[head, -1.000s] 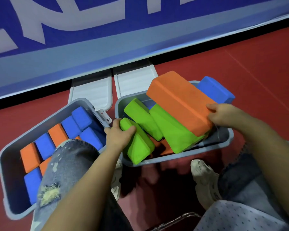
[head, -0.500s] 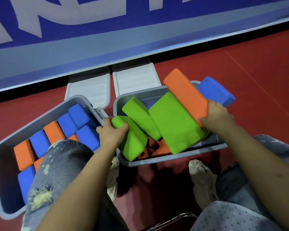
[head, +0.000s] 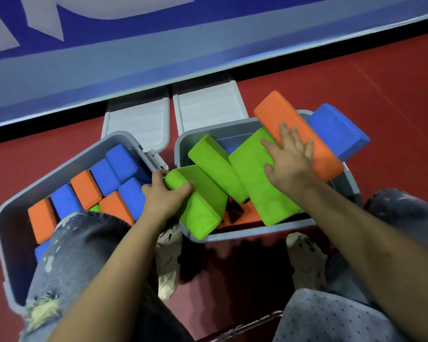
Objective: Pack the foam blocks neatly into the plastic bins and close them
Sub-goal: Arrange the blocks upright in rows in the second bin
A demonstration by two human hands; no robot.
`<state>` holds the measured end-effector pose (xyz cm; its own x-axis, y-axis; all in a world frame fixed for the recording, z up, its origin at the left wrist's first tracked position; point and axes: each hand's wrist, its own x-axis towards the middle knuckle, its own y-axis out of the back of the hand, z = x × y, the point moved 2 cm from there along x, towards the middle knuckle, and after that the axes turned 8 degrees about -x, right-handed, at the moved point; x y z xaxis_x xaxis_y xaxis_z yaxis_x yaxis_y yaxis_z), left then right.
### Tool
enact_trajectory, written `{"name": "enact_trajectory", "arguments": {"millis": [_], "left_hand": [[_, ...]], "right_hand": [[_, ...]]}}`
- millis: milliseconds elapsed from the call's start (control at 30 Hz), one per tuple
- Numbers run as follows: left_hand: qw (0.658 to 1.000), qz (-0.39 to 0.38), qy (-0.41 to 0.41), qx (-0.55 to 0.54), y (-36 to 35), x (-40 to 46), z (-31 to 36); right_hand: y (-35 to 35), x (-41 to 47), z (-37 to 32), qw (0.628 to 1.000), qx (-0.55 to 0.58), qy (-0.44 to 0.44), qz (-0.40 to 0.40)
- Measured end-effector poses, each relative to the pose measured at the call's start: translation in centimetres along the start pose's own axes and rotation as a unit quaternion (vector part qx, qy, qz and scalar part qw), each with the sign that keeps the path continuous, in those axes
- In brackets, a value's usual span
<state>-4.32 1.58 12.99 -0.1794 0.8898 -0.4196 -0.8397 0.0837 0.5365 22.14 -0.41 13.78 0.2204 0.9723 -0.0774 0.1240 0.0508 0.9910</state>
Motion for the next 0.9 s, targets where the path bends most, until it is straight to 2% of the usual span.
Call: {"name": "enact_trajectory", "arguments": {"millis": [133,267,333,467,600,667,800,900], "left_hand": [[1.000,-0.005,-0.008,0.024,0.3,0.1,1.4],[0.982,-0.063,-0.064,0.167,2.5,1.6,5.3],[0.971,-0.080,-0.080,0.209,3.7,2.8,6.8],[0.983,-0.091,-0.073,0.143,4.6,3.7,6.8],[0.988,-0.068,-0.090,0.103,4.9,5.0,6.5],[0.990,-0.046,-0.092,0.092,5.2,5.8,6.5],[0.995,-0.027,-0.071,0.071,5.9,7.2,5.5],[0.994,-0.035,-0.053,0.084,6.2,8.2,5.3]], "right_hand": [[-1.8,0.4,-4.2,0.996,0.044,0.070,-0.043],[-4.0,1.8,-6.4,0.985,0.102,0.105,-0.093],[-5.0,3.1,-6.7,0.981,0.126,0.088,-0.120],[-6.7,6.3,-8.0,0.983,0.099,0.062,-0.144],[-8.3,10.4,-12.2,0.980,0.100,0.105,-0.139],[-9.2,12.1,-14.1,0.976,0.071,0.148,-0.144],[-10.1,13.8,-14.4,0.963,-0.070,0.205,-0.163],[-9.7,13.5,-13.2,0.959,-0.154,0.221,-0.083]]}}
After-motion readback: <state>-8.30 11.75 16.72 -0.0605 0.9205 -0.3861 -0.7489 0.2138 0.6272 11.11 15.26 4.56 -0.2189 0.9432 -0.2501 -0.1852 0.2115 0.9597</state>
